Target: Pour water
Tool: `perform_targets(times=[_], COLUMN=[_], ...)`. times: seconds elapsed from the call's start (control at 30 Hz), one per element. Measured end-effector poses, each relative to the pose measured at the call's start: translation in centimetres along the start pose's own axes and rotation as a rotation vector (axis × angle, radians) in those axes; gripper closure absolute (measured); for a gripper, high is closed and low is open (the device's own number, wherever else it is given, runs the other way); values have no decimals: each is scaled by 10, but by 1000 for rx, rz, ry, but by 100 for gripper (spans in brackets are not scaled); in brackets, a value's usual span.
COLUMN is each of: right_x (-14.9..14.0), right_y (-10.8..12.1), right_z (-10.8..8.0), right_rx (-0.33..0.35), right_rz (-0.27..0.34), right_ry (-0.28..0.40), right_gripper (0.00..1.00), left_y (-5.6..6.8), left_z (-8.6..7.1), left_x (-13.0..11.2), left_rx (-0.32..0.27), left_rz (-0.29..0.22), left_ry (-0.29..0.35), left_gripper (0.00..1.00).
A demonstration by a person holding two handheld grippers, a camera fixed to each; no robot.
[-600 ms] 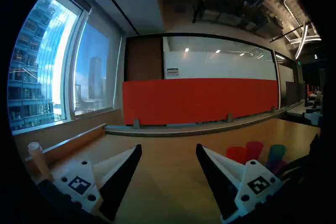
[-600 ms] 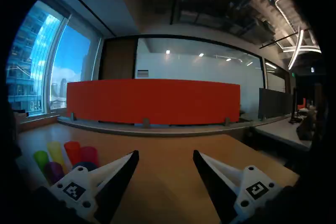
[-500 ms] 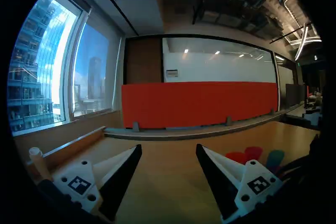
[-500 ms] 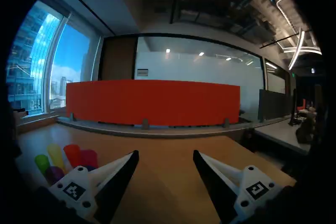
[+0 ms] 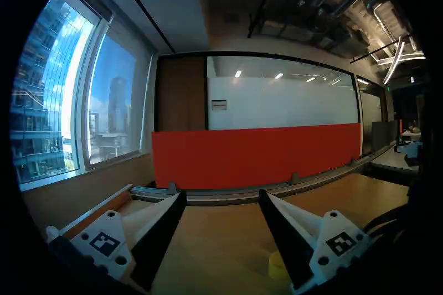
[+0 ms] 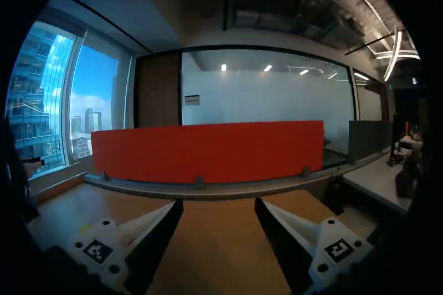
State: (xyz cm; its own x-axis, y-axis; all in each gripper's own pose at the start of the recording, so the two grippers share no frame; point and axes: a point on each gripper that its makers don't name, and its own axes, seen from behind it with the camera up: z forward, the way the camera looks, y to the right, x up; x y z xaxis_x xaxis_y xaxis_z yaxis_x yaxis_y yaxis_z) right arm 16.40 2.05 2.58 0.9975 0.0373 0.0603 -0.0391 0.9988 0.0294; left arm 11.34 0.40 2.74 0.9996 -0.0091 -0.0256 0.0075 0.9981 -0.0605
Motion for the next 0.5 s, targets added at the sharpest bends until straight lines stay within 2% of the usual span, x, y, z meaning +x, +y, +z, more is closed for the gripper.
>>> perform_targets(times=[0.3,0.5], right_x=[29,30], right_y=[-13,-30], right_z=[-3,-4], right_rx=[41,135], right_rz=[-48,-56], right_ry=[12,12], right_gripper=[0,0], left_y=[14,29], left_z=[4,4], left_x=[25,23], left_rx=[-75,-151], left_rz=[-25,-7], left_ry=[-12,-31], left_gripper=[4,4])
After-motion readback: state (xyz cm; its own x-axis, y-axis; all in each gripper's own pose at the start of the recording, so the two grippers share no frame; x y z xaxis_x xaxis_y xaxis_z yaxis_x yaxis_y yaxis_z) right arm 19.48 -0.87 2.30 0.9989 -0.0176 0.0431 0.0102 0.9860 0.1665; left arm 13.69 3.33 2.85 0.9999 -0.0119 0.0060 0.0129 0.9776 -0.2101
